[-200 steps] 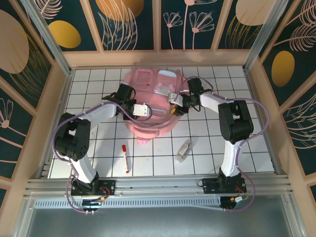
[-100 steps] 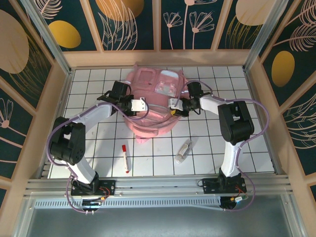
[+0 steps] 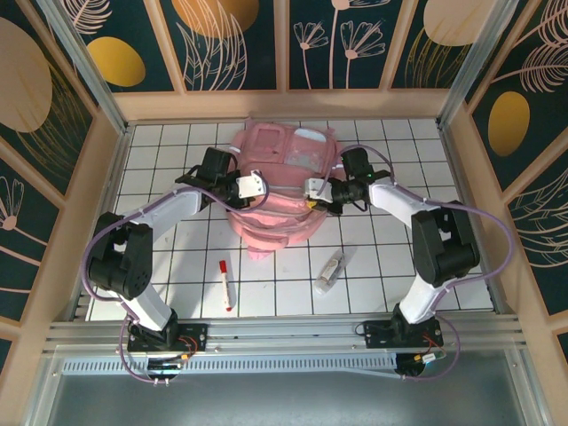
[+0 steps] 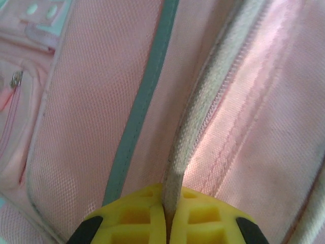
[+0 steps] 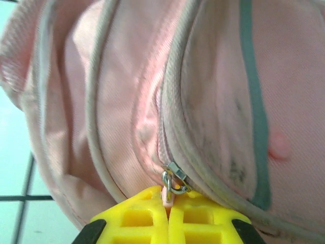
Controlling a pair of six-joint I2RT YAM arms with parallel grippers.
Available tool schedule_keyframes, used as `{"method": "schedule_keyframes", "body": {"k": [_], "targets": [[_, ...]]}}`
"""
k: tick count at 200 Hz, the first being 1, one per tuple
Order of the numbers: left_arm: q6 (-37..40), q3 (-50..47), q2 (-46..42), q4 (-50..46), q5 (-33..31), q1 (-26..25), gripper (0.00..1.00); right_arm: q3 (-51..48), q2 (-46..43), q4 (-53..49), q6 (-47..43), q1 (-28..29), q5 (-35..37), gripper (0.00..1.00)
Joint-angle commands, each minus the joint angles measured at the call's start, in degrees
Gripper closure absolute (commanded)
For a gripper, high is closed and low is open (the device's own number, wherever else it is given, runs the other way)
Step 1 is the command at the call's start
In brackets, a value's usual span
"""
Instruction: Pack books, pencil case, and school supplies into a backpack
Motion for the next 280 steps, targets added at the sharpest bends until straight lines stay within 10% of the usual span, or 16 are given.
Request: {"method": "schedule_keyframes", "body": {"k": [1,85,147,280], "targets": [[-7.6,-0.05,-0.77,5.57,0.37,-1.01,1.0,0.96,-2.48,-8.77,5.55,6.3,-7.92,1.0],[-18.78,-3.26,-4.06,12.77,1.02,-2.42,1.0,2.24,1.1,6.64,60.71,12.04,-2.57,1.0],[-24.51,-0.44,-3.55,10.08,-6.03,-6.36,1.0,12.13,2.59,-8.07,56.67,-3.23,-0.69,1.0],[-33.26,2.28,1.65,9.23,0.1,-10.06,1.0,13.57,2.71,-22.41,62.47,0.18,-10.04,1.0]]}}
